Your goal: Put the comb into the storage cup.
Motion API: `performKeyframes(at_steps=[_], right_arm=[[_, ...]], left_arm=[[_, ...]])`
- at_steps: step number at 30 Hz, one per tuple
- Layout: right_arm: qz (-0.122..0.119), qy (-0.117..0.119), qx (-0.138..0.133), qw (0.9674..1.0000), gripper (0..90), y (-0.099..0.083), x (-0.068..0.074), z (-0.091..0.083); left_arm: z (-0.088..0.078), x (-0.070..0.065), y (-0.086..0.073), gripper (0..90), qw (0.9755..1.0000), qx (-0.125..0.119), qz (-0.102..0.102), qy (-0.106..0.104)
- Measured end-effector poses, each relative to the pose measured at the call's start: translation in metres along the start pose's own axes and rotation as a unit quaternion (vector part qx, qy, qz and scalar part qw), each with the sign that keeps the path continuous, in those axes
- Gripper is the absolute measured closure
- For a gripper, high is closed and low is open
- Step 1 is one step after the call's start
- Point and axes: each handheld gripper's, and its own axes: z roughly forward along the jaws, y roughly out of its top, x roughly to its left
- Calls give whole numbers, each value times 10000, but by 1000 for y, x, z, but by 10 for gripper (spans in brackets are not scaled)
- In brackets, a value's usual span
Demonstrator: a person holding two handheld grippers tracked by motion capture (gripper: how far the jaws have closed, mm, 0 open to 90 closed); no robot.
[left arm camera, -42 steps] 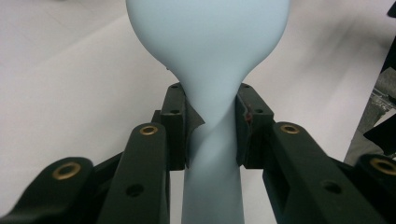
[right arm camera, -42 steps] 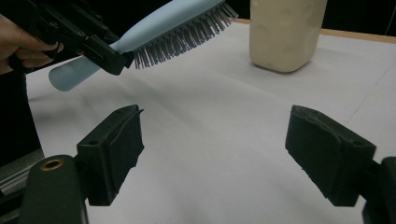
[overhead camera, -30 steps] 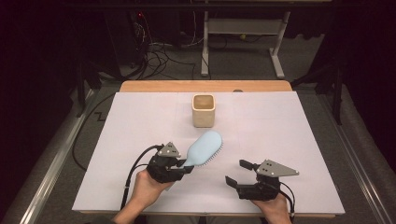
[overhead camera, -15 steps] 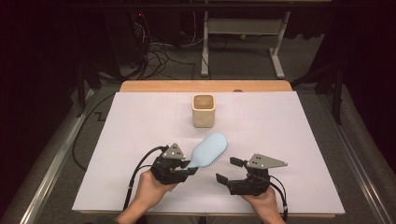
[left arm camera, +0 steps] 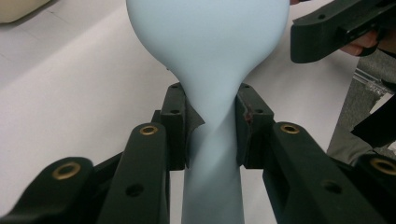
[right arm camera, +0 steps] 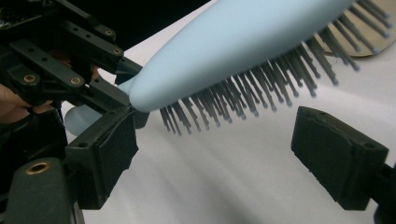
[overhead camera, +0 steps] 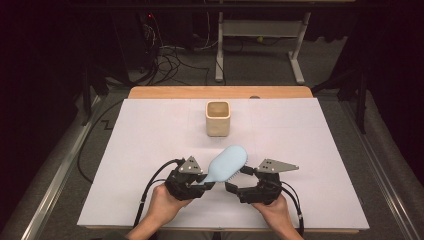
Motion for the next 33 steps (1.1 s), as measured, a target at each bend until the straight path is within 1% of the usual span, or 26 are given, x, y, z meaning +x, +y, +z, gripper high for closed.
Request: performKeyframes(at_steps=[4,8,10,14,18,23,26,33], right_arm=[[54,24,-3,10000,150,1,-1,1],[118,41,-6,9999,143,2,-2,2],[154,41,-19,9999,140,2,-3,2],[294,96,-6,9995,138,3,-5,3],[329,101,-19,9994,133,6,-3,5],[388,117,-141,9991,133,15,0,3],[364,118,-187,9991,142,23,1,2],[350,92,-177,9992,169,35,4,0]], left_arm=[[3,-2,0,696,10000,52,41,13],[7,-4,-1,696,10000,53,22,1],[9,-4,-1,695,9999,105,47,-15],[11,-5,0,696,9999,102,29,-30],[11,-6,1,696,9999,101,39,-32],[8,-7,3,695,10000,30,46,24],[7,-7,4,696,10000,-23,32,51],[5,-8,7,695,9999,-24,69,119]])
